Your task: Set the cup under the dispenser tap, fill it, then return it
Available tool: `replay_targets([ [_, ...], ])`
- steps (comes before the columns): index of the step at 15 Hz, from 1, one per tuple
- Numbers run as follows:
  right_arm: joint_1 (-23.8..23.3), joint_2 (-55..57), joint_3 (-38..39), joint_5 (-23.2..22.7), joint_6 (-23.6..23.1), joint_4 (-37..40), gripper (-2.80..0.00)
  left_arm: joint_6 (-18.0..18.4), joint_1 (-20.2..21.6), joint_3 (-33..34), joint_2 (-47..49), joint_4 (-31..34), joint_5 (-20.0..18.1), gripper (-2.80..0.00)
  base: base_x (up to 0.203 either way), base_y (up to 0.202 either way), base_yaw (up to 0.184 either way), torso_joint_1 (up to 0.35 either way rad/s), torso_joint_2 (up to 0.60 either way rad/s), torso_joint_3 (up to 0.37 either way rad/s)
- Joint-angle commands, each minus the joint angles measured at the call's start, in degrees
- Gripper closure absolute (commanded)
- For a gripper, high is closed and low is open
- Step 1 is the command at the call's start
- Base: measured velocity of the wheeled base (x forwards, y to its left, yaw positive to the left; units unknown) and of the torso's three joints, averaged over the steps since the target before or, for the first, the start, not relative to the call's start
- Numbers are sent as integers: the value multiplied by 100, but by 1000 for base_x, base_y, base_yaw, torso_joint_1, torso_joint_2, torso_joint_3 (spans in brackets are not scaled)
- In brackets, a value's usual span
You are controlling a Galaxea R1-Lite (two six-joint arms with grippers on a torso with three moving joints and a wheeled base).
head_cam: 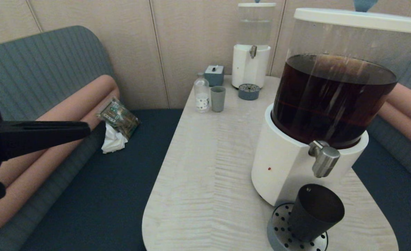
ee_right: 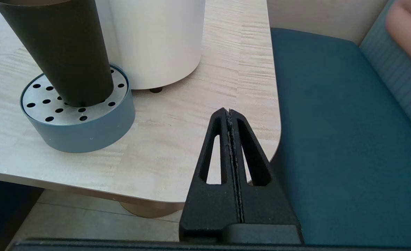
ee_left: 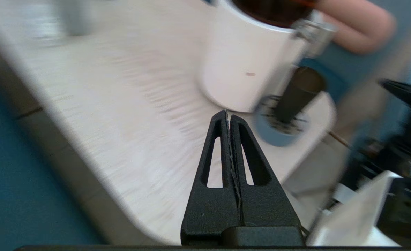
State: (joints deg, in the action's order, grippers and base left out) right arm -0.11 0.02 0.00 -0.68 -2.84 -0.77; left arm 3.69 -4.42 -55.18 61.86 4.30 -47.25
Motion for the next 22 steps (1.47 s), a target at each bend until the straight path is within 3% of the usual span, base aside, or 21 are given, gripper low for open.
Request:
replay_targets([
  [1,-5,-11,18,-2,-6,-2,0,47,-485,-160,701,-42,-38,0,0,0,0,0,0,0],
  [2,0,-4,18,-2,-6,-2,0,85,-761,-171,868,-81,18,0,0,0,0,0,0,0],
  [5,-1,-6,18,-2,-6,-2,0,246,-1418,-298,1385,-334,1315,0,0,0,0,0,0,0],
  [7,2,-7,18,-2,-6,-2,0,291,-1741,-262,1597,-725,1789,0,0,0,0,0,0,0],
  [10,2,-10,18,-2,-6,-2,0,532,-2135,-86,1804,-1593,1781,0,0,0,0,0,0,0],
  [15,-2,-7,18,-2,-6,-2,0,501,-2756,-441,2670,-2765,2105,0,0,0,0,0,0,0],
  [17,-7,-2,18,-2,-6,-2,0,483,-3090,-812,2895,-2773,2506,0,0,0,0,0,0,0],
  [20,2,-9,18,-2,-6,-2,0,448,-3292,-1404,3058,-2618,2607,0,0,0,0,0,0,0],
  [22,-7,-10,18,-2,-6,-2,0,454,-3501,-2130,3147,-1870,2690,0,0,0,0,0,0,0],
])
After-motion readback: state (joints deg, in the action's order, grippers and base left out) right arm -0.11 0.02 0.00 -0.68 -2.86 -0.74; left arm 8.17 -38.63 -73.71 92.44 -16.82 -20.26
